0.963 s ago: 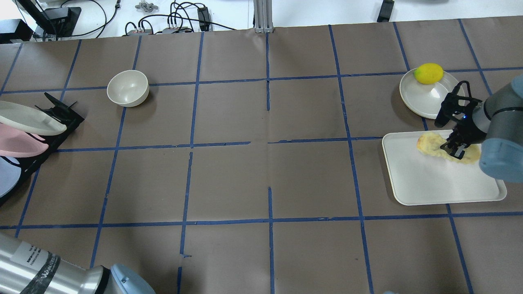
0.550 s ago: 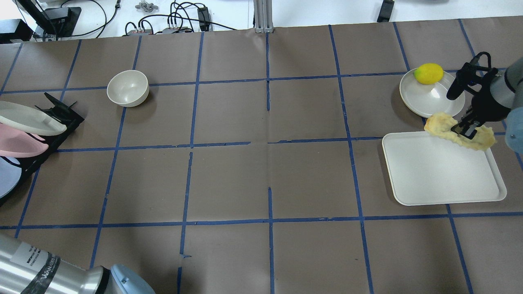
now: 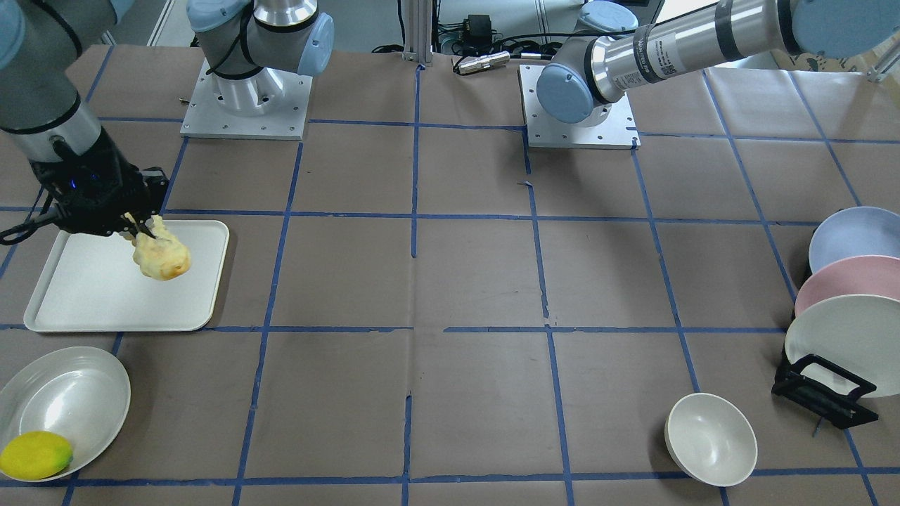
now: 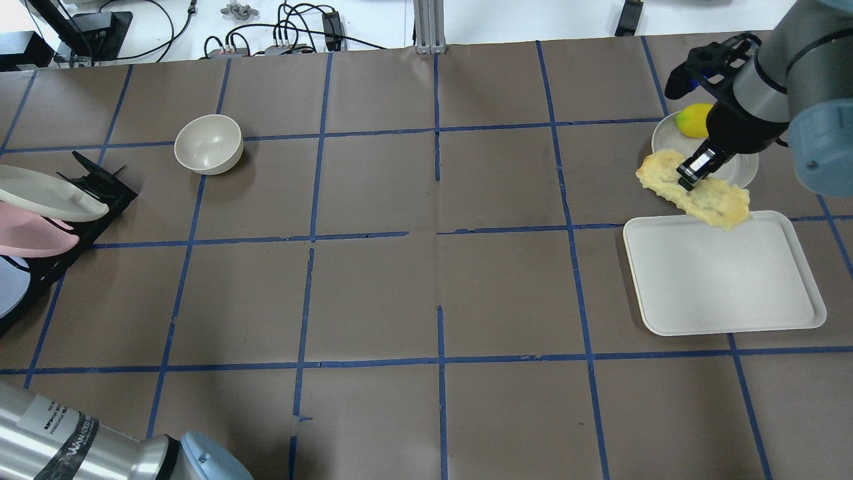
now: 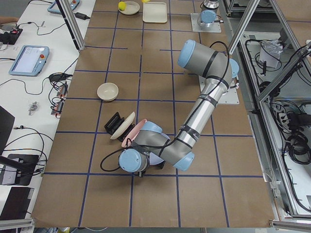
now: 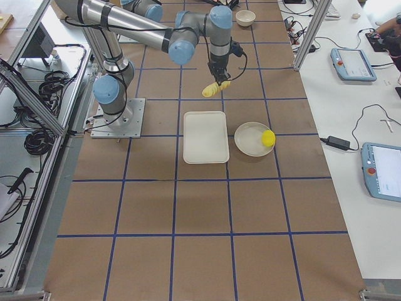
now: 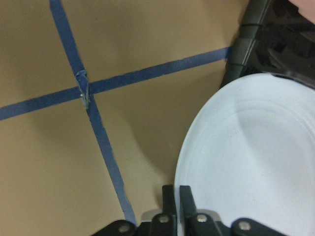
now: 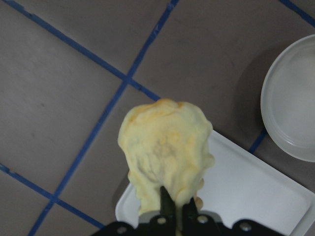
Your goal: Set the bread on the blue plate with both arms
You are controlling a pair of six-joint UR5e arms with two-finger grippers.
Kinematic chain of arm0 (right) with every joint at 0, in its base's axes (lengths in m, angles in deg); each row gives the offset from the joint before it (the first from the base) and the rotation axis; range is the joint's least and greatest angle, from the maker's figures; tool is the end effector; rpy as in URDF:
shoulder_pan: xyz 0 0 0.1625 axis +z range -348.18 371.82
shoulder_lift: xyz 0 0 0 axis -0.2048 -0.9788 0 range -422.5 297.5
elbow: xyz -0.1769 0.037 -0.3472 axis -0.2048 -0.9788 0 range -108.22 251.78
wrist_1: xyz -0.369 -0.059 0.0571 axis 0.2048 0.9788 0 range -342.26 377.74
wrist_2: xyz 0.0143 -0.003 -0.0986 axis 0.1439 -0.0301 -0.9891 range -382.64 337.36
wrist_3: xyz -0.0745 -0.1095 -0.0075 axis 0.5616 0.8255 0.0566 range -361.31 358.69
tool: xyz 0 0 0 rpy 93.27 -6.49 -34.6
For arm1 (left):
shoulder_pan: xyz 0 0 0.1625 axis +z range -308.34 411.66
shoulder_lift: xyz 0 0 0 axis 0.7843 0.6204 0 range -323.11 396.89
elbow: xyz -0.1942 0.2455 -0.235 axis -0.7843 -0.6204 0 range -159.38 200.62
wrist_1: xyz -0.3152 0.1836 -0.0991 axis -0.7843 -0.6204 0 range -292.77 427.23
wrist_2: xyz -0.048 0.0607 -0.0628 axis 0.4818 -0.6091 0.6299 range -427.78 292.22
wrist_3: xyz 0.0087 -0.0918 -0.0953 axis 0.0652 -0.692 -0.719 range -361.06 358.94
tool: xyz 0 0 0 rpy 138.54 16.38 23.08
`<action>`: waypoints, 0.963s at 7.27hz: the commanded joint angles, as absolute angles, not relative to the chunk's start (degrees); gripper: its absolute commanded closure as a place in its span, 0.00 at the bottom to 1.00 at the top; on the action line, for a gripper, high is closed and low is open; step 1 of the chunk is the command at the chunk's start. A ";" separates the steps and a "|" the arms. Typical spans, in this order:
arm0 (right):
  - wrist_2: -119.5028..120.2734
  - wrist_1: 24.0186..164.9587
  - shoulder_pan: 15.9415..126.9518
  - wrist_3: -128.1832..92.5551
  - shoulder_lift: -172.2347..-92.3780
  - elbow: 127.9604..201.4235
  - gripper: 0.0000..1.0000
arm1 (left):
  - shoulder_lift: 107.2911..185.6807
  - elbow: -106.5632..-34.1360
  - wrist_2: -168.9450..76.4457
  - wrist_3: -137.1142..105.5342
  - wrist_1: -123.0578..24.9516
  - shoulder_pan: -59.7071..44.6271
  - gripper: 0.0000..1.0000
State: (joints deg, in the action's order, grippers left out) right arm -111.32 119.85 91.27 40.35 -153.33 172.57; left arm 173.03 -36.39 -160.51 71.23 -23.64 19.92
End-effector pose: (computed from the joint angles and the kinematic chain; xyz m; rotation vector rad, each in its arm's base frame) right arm 0.0522 -0.4647 0.3640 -0.8419 3.0217 -0.0689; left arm 0.5210 -0.4716 0.2007 -0.3665 -2.9087 -0.2141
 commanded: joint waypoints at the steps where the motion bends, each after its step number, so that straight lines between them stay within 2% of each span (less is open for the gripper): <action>1: -110.18 105.87 99.41 23.00 -156.00 162.09 0.83 | 172.69 -36.16 -160.51 71.27 -24.00 19.84 0.98; 2: -109.65 101.28 101.27 16.68 -156.54 159.00 0.83 | 171.46 -35.81 -160.51 71.45 -25.14 19.84 0.98; 5: -109.39 98.25 102.52 13.89 -156.54 158.88 0.81 | 166.46 -37.20 -160.60 73.12 -30.66 21.06 0.98; 7: -109.30 98.42 102.52 13.72 -156.37 159.58 0.75 | 161.03 -39.04 -161.38 72.95 -37.17 21.16 0.98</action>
